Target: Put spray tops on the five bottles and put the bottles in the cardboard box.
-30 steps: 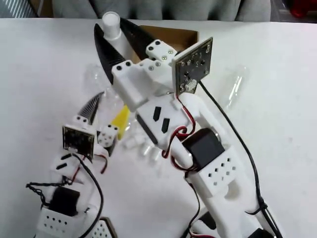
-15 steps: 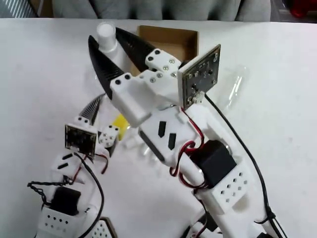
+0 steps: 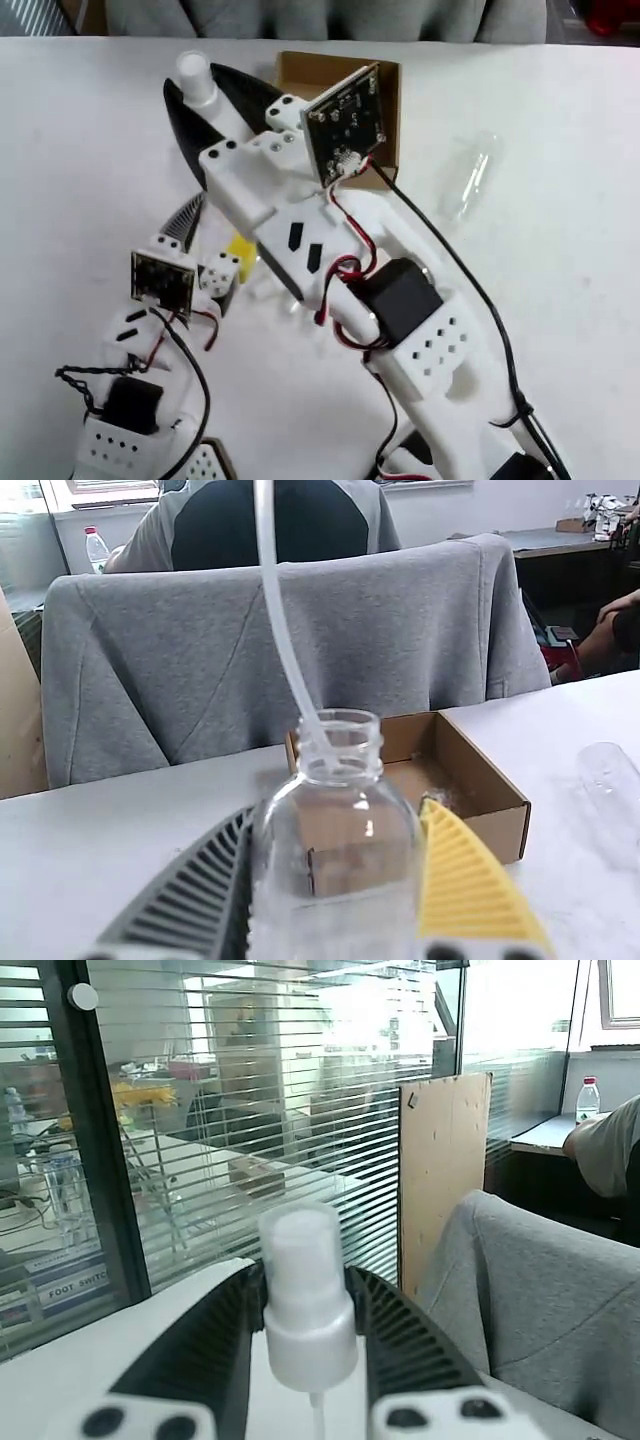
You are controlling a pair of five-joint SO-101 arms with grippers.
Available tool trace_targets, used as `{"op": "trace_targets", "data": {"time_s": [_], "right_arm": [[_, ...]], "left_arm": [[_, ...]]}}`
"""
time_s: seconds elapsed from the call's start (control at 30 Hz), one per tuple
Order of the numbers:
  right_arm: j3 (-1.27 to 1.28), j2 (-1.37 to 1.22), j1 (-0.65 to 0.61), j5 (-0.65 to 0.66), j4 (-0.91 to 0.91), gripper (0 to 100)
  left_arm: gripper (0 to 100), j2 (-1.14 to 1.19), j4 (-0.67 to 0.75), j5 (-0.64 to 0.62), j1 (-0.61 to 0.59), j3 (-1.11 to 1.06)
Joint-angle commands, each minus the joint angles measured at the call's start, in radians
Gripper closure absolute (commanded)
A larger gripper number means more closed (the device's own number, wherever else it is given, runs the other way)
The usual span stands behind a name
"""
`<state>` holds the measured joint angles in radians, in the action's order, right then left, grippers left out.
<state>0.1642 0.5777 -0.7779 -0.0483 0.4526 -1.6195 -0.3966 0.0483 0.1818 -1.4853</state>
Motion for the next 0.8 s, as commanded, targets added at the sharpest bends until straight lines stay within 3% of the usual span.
{"op": "trace_targets", "data": {"time_s": [0.0,0.17,0.3,0.43,0.77], "right_arm": [[-0.152,-0.022,-0.002,0.021,0.143,98.5],[-0.393,-0.165,-0.002,0.018,0.427,98.5],[-0.548,-0.300,-0.001,0.018,0.565,98.5],[-0.680,-0.390,-0.001,0.017,0.691,98.5],[-0.859,-0.564,0.053,0.017,0.796,98.5]], "left_arm": [[98,-0.024,0.074,-0.012,0.010,0.017],[98,-0.024,0.080,-0.034,0.010,0.018],[98,-0.010,0.072,-0.132,-0.028,0.058],[98,0.059,0.081,-0.153,-0.077,0.084],[98,0.128,0.123,-0.153,-0.081,0.100]]}}
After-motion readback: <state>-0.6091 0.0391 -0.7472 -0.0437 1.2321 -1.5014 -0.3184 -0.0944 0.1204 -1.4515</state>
